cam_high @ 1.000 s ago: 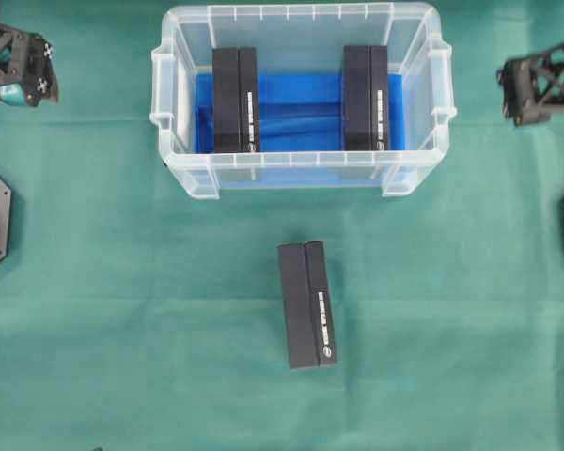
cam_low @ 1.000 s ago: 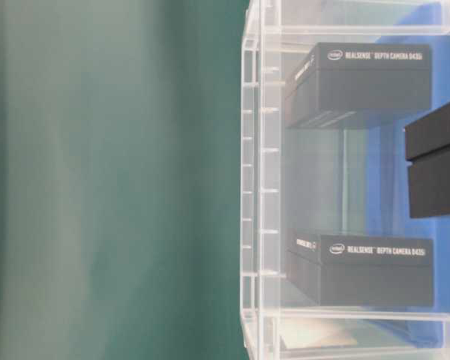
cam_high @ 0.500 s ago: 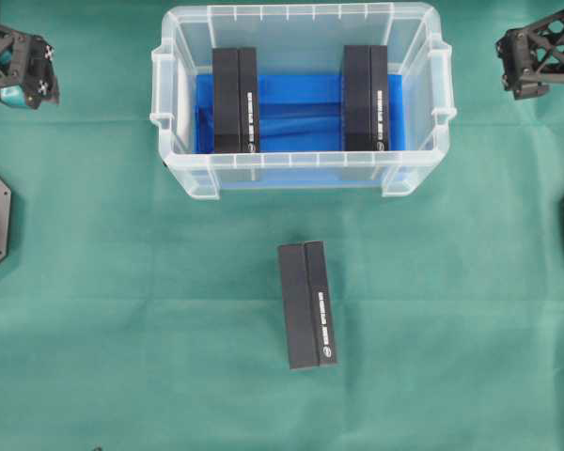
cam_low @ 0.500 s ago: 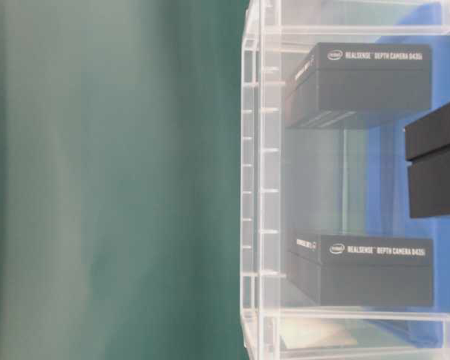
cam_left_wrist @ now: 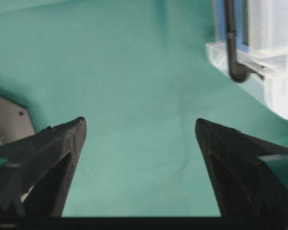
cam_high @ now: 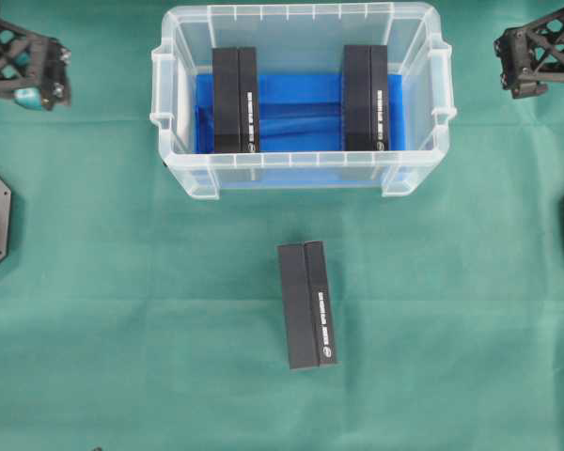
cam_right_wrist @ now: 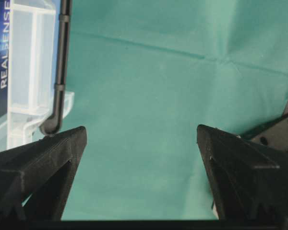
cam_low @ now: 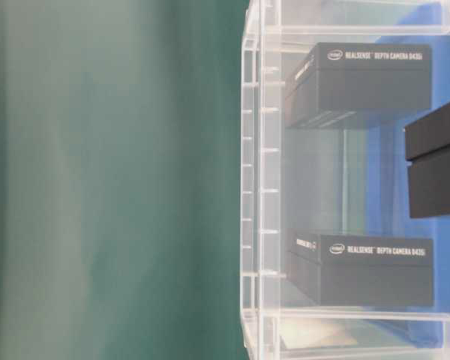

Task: Take out the box from the case.
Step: 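Move the left gripper over the left black box pair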

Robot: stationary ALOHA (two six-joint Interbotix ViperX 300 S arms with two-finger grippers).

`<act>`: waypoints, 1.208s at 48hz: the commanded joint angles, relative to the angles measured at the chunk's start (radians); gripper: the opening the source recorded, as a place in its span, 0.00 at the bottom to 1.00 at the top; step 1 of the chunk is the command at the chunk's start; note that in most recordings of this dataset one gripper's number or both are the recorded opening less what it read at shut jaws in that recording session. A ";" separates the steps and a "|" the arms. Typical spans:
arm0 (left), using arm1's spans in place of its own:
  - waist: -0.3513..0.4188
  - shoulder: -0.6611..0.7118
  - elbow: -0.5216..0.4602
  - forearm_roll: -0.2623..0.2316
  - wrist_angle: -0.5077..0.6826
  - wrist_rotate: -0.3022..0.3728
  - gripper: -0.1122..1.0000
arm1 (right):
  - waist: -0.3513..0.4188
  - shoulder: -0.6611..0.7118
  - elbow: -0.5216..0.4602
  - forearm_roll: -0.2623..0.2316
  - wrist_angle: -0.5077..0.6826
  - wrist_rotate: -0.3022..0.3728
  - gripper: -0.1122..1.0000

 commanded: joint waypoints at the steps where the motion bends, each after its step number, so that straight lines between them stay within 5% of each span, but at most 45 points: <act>1: -0.017 0.040 -0.057 -0.002 -0.005 -0.002 0.95 | -0.002 -0.003 -0.025 -0.002 -0.008 -0.002 0.94; 24: -0.121 0.301 -0.327 0.011 -0.005 -0.138 0.95 | -0.002 -0.003 -0.023 -0.009 -0.017 -0.008 0.94; 58: -0.166 0.578 -0.607 0.028 0.002 -0.170 0.95 | -0.002 -0.003 -0.021 -0.014 -0.032 -0.026 0.94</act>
